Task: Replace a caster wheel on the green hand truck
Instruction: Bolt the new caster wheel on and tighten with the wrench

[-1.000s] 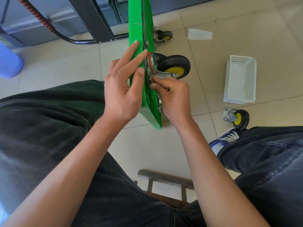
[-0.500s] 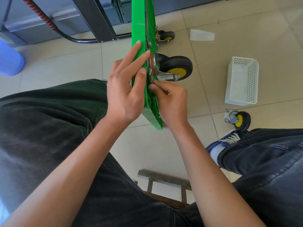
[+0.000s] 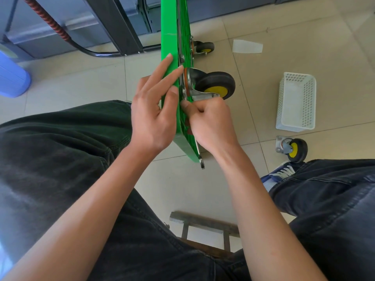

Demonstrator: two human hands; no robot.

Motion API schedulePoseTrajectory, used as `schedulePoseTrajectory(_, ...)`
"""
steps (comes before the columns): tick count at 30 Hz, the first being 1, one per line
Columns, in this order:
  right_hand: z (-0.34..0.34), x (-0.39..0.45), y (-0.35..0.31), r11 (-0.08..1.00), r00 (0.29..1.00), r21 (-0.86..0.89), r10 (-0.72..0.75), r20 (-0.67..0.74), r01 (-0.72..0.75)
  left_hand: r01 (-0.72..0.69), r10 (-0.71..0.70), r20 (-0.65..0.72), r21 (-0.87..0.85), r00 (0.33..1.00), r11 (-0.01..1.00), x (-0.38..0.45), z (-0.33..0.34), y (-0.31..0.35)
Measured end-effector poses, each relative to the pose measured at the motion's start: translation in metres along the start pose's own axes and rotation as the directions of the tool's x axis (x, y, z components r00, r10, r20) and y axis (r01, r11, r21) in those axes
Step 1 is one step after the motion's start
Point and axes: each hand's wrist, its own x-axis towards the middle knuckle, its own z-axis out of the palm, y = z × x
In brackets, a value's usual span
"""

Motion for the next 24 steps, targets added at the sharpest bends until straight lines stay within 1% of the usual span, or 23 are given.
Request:
schedulePoseTrajectory(3,-0.004,0.000,0.002,0.997,0.998,-0.040,-0.058,0.013,0.058,0.002,-0.002,0.006,0.003,1.000,1.000,0.000,-0.001,0.002)
schedulePoseTrajectory(7,-0.012,0.006,0.016,0.997,0.996,-0.009,-0.071,-0.054,0.071,0.001,-0.001,0.012,-0.001,1.000,1.000,0.000,-0.002,0.004)
schedulePoseTrajectory(10,-0.015,0.009,0.026,0.997,0.995,-0.014,-0.072,-0.069,0.071,0.003,-0.003,0.017,-0.001,1.000,1.000,0.000,-0.002,0.003)
schedulePoseTrajectory(17,-0.010,0.006,0.029,0.985,0.982,0.022,-0.168,-0.086,0.170,0.004,-0.004,0.018,-0.001,1.000,1.000,0.000,-0.002,0.003)
schedulePoseTrajectory(24,0.005,0.007,0.037,0.977,0.963,0.049,-0.195,-0.186,0.207,0.016,-0.015,0.018,-0.007,1.000,1.000,0.000,-0.002,0.002)
